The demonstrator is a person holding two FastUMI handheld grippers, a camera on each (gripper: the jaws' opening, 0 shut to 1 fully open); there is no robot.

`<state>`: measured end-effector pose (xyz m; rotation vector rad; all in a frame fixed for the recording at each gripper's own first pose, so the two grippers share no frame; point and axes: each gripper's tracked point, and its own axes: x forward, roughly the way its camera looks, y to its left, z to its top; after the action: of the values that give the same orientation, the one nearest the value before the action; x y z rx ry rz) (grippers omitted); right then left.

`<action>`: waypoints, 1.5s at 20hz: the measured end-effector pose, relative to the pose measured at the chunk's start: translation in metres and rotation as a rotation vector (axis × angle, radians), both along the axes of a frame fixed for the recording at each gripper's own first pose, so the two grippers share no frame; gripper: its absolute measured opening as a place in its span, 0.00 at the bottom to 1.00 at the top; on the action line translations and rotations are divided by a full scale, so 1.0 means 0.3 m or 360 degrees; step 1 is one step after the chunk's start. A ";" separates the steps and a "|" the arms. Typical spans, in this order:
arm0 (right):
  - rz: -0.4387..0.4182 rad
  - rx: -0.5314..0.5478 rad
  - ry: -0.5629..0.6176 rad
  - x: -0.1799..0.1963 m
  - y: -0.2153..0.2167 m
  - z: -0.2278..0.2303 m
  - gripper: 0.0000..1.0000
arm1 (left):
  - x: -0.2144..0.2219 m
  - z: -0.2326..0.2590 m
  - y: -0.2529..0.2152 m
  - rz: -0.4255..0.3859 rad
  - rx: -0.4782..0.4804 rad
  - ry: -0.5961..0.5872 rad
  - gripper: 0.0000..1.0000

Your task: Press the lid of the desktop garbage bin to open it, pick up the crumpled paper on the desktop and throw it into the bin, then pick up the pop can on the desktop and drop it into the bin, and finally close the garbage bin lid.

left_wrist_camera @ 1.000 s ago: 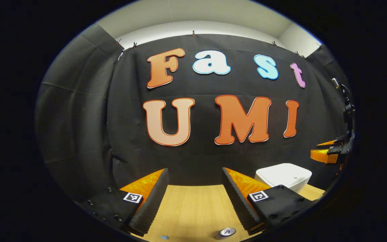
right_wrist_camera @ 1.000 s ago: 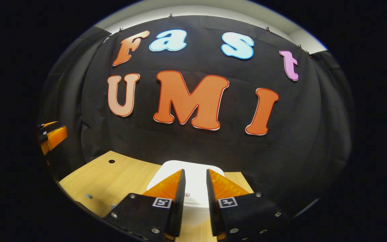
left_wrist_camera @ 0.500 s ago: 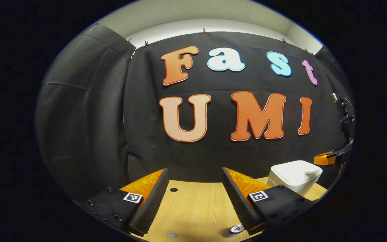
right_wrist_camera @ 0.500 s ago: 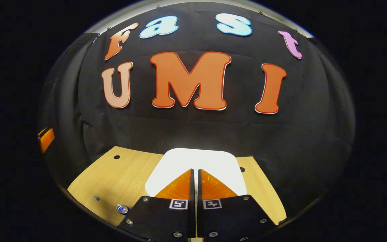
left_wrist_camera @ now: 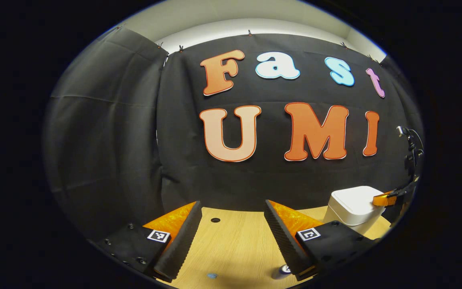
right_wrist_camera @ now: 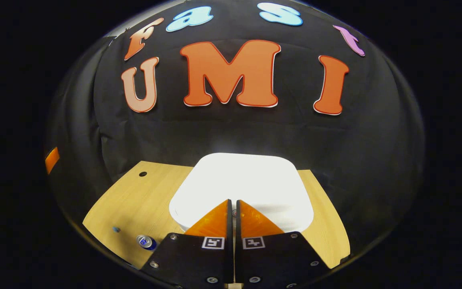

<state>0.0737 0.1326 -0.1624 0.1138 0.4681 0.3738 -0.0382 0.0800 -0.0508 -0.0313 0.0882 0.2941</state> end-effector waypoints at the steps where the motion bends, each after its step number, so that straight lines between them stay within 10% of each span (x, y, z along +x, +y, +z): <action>1: -0.0006 -0.0003 0.0024 -0.013 -0.001 -0.011 0.02 | -0.002 -0.002 0.000 -0.0002 -0.0006 0.0002 0.99; 19: -0.0064 0.0161 -0.0759 -0.082 0.050 0.534 0.10 | -0.013 -0.235 0.160 -0.0045 -0.0079 0.0137 0.99; 30: 0.0066 0.0091 -0.0571 -0.295 0.299 0.319 0.77 | -0.022 -0.610 0.196 -0.0275 -0.0040 0.0441 0.99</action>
<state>-0.0150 0.2224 -0.0667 0.0900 0.1057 0.4382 -0.0448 0.1387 -0.2338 -0.0077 0.3682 0.1229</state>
